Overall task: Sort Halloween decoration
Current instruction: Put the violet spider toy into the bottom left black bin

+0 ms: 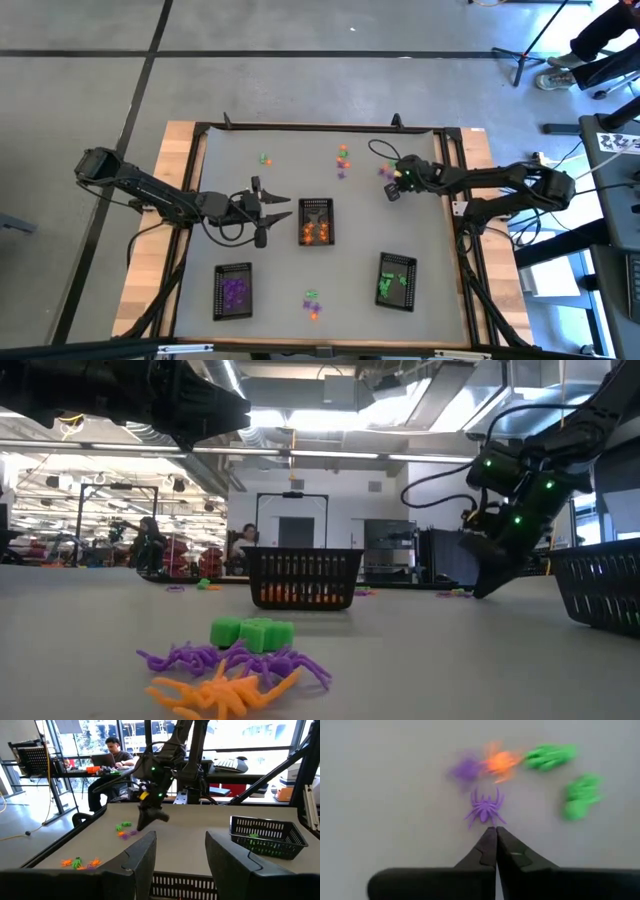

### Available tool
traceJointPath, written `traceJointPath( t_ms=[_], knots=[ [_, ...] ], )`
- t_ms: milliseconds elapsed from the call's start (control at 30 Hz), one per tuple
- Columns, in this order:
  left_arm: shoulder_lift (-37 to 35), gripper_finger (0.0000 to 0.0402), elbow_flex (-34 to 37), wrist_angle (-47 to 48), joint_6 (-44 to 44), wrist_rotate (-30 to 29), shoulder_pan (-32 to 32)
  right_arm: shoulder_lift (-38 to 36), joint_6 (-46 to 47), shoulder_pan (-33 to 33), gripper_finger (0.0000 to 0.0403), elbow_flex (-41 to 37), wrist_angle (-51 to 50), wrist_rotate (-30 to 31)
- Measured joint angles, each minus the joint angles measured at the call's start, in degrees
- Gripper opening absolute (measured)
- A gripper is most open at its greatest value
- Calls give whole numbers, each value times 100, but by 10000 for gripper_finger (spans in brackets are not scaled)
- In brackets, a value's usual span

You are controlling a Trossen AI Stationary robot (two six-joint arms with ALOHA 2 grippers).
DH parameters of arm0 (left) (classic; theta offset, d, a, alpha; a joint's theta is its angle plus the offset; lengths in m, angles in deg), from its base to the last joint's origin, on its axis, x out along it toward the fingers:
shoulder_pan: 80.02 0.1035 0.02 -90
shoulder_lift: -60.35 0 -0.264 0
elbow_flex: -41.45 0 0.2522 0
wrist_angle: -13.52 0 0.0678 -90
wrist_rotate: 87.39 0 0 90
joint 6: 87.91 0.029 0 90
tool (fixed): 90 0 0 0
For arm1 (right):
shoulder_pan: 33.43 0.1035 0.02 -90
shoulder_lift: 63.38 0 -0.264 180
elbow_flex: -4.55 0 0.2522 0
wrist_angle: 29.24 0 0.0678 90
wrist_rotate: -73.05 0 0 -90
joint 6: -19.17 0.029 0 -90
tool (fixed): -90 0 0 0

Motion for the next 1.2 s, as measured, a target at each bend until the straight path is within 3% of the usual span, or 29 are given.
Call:
traceJointPath(
  t_ms=[333, 633, 733, 900, 1000, 1200],
  knots=[
    [1, 162, 0, 19, 2, -2, 91, -723, 324, 901, 0, 4, 65, -160],
    [2, 162, 0, 42, -4, 0, 129, -792, 144, 2090, 0, 44, 2060, -274],
    [2, 162, 0, 24, -306, -22, 127, -783, -296, 2585, 0, 173, 2527, 172],
    [1, 162, 0, -83, -1321, -354, 188, -401, -1471, 3475, 0, 727, 2631, 1623],
    [2, 162, 0, -133, -1808, -378, 267, 93, -2154, 3870, 0, 1249, 2642, 2337],
    [2, 162, 0, -105, -2254, -328, 282, 1371, -3329, 4320, 0, 2529, 2640, 3129]
  ],
)
